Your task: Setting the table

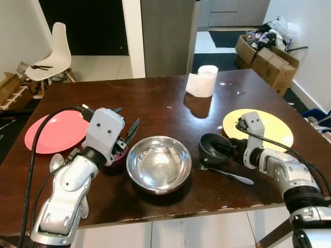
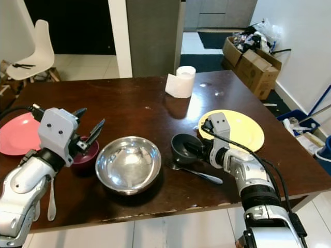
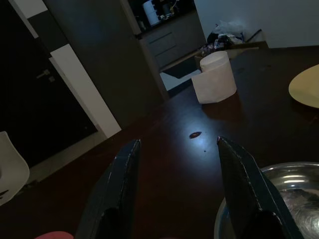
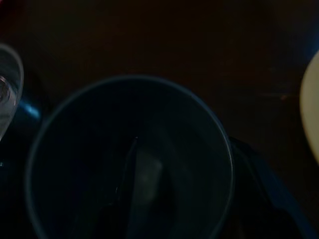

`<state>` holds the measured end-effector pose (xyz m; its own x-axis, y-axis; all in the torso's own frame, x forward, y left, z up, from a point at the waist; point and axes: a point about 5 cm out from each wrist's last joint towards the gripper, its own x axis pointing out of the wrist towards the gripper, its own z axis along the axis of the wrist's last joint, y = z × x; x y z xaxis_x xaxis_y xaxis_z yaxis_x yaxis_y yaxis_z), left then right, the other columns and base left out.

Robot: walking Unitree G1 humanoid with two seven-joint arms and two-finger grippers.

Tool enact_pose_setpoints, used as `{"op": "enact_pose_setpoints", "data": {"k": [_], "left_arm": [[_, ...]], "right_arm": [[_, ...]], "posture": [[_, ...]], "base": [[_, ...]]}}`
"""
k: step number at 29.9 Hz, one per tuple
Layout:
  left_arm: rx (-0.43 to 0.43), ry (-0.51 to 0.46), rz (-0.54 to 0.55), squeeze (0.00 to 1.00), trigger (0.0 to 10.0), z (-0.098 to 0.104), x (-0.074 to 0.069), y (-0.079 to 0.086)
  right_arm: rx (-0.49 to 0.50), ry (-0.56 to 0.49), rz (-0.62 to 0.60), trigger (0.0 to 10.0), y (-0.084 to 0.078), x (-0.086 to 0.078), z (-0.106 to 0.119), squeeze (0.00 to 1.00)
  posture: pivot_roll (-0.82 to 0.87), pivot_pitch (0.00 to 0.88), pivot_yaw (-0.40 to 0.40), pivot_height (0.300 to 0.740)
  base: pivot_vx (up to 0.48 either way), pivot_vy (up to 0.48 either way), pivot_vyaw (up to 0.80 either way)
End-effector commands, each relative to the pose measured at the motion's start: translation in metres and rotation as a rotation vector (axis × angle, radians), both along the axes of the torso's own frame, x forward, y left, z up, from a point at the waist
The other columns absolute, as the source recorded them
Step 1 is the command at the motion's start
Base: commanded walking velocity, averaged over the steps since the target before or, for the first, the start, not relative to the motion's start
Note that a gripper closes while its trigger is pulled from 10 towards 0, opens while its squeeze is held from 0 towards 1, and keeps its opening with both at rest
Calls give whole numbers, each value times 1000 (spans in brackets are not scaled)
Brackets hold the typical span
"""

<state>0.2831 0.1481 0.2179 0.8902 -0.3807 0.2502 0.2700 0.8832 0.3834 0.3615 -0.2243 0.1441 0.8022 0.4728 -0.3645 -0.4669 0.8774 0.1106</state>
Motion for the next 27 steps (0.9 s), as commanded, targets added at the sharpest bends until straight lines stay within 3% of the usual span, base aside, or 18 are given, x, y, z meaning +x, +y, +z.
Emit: {"op": "enact_pose_setpoints", "data": {"k": [1,3,4,12,27], "left_arm": [[0,12,5,0,10000,-1,-3,3],[-1,12,7,0,10000,-1,-4,3],[-2,13,9,0,10000,-1,-4,3],[-8,18,12,0,10000,-1,-3,1],[-25,21,0,0,10000,-3,1,-6]], "right_arm": [[-18,60,49,8941,3,-3,-12,0],[-24,82,68,8941,4,-5,-16,0],[-27,100,84,0,5,-6,-20,0],[29,107,101,0,2,-4,-16,0],[90,16,41,0,-11,1,-1,0]], "posture": [[25,13,81,740],[25,13,81,740],[25,13,81,740],[8,0,82,740],[-18,0,81,740]], "base": [[0,0,0],[0,0,0],[0,0,0],[0,0,0],[0,0,0]]}}
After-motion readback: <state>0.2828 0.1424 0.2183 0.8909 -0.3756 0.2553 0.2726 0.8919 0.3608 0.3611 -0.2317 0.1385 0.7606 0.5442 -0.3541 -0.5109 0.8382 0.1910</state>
